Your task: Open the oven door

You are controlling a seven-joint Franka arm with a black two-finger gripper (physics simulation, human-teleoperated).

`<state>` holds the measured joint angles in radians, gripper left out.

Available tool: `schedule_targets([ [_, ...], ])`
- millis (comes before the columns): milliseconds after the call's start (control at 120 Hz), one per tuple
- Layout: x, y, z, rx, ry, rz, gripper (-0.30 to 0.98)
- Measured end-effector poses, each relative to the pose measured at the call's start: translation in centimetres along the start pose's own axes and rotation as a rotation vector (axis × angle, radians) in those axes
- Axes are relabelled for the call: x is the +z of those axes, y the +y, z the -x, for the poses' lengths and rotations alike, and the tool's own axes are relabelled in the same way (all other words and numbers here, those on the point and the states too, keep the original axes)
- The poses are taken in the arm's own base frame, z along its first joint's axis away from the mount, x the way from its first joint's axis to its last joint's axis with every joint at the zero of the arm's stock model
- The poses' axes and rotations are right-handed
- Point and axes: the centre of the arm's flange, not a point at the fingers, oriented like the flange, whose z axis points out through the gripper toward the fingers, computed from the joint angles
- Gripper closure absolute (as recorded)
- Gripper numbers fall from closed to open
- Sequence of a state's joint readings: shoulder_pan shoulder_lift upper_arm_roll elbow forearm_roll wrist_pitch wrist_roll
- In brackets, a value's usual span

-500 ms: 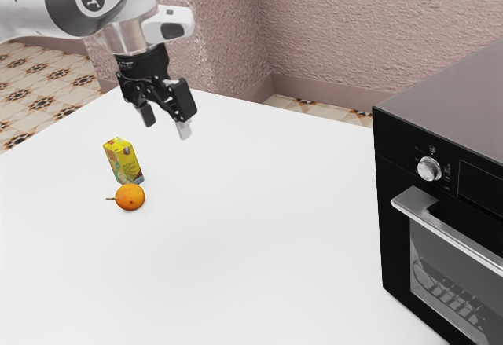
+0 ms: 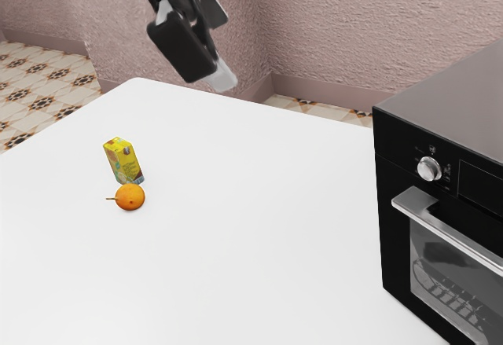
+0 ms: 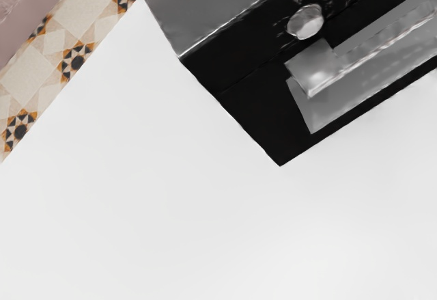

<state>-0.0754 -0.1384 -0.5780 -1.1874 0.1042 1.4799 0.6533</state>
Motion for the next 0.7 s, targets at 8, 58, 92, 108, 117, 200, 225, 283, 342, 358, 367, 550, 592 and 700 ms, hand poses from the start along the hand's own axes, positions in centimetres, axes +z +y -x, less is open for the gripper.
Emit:
schedule_targets([
  [8,0.2,1.2,-0.5,0.032,-0.001,0.000,0.00],
  [58,1.6,5.3,-1.4,0.162,-0.001,0.001,0.01],
  [92,2.5,6.7,-1.7,0.229,0.014,-0.002,0.00],
  [108,3.0,7.3,-1.9,0.264,0.025,-0.002,0.00],
  [117,3.2,7.5,-2.0,0.281,0.030,-0.001,0.00],
  [200,4.8,9.0,-3.6,0.438,0.106,-0.003,0.00],
  [225,5.2,9.1,-4.3,0.481,0.132,0.000,0.00],
  [283,6.3,8.7,-6.2,0.569,0.195,0.011,0.00],
  [342,7.8,7.9,-7.8,0.646,0.241,0.022,0.00],
  [358,8.1,7.8,-8.1,0.666,0.250,0.021,0.00],
  [367,8.2,7.7,-8.3,0.676,0.254,0.020,0.00],
  [550,11.3,5.9,-9.6,0.832,0.302,0.002,0.00],
  [592,11.9,5.4,-9.6,0.857,0.306,-0.002,0.00],
  [700,13.6,3.1,-9.2,0.900,0.305,-0.016,0.00],
])
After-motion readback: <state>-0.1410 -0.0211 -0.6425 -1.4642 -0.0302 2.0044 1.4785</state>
